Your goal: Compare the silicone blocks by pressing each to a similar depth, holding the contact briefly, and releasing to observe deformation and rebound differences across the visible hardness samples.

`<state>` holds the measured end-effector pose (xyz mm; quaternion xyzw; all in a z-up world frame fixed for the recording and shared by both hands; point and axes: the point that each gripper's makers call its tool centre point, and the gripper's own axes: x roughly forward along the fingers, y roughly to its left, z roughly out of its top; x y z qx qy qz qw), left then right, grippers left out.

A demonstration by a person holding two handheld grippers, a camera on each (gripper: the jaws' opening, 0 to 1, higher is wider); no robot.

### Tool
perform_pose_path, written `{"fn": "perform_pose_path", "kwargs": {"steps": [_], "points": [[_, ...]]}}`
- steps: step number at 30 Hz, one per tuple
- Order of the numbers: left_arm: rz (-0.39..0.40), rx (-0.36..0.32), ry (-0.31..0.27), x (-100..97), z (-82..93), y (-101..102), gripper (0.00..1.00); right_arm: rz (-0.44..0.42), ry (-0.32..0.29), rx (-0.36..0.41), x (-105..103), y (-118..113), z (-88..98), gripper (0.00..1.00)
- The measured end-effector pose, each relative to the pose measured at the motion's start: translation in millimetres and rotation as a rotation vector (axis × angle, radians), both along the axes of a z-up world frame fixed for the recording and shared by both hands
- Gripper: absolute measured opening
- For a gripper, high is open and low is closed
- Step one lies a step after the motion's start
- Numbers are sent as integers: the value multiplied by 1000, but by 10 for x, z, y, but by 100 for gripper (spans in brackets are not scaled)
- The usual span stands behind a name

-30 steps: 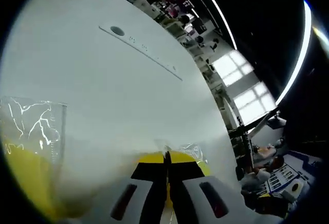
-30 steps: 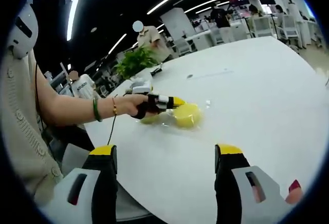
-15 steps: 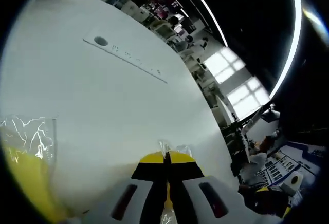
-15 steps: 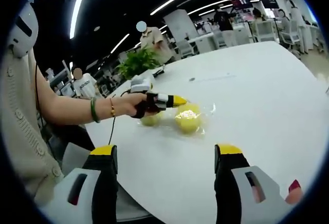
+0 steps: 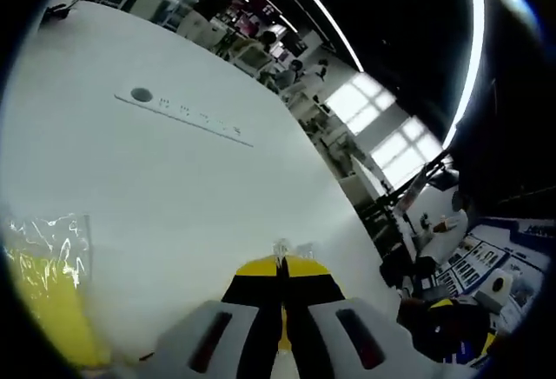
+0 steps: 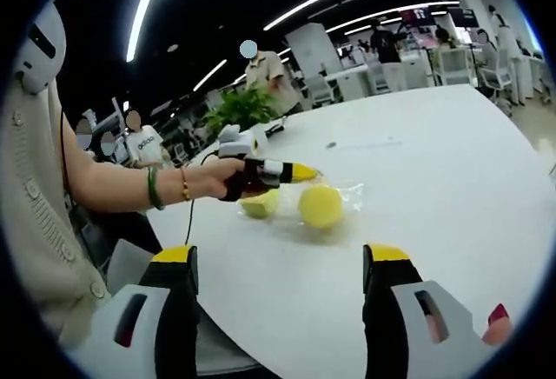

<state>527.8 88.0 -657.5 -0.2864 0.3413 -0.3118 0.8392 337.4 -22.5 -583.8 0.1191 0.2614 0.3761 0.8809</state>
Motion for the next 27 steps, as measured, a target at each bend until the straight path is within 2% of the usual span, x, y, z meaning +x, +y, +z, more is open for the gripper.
{"fn": "perform_pose_path", "kwargs": {"steps": [6, 16, 19, 20, 27], "points": [[-49, 16, -54, -124, 173, -71, 0, -1, -30, 1, -40, -10, 104, 71], [-158, 92, -176, -409, 467, -167, 0, 14, -73, -6, -143, 19, 252, 71], [-177, 100, -191, -476, 542, -175, 0, 20, -92, -12, -158, 37, 316, 71], [-200, 122, -219, -512, 578, -177, 0, 24, -100, -13, -160, 48, 342, 71], [-241, 173, -263, -642, 720, -121, 0, 40, -144, -24, -179, 104, 473, 71]]}}
